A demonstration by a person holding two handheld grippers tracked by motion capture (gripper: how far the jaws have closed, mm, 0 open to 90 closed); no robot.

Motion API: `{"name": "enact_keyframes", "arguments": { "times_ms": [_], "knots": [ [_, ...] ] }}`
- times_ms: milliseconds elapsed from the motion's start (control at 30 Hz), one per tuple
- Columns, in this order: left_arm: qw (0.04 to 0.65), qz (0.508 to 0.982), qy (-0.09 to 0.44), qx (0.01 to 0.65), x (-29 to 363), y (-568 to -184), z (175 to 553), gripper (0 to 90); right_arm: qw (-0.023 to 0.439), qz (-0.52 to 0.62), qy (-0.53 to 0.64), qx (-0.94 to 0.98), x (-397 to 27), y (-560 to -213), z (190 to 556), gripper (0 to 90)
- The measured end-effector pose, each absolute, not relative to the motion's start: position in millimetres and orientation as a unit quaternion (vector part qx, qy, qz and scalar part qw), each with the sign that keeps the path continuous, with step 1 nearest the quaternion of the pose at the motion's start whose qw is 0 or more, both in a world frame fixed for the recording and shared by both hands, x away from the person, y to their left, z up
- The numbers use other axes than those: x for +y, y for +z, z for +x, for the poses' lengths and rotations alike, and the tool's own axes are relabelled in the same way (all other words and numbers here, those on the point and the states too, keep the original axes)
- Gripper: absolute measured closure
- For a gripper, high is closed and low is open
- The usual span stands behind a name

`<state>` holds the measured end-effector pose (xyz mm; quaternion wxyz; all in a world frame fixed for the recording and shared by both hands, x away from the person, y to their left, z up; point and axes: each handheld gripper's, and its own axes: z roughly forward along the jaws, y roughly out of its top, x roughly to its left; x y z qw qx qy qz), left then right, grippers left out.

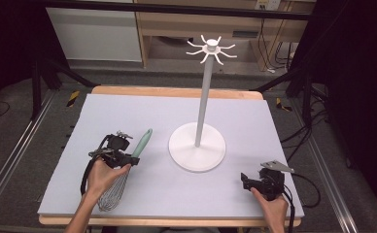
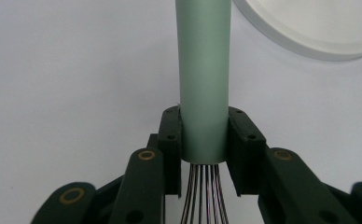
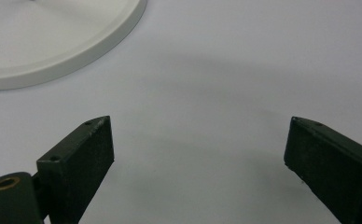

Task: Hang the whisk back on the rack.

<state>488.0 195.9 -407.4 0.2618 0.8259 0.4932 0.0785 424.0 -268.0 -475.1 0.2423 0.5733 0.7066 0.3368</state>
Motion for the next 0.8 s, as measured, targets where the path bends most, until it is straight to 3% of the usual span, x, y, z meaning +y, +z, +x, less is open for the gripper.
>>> {"name": "enact_keyframes", "arguments": {
  "times_ms": [800],
  "knots": [
    [0.373,0.786,0.139,0.472,210,-370,464,68.6,0.247,0.573,0.337,0.705,-269,-474,424,8.6]
  ]
}}
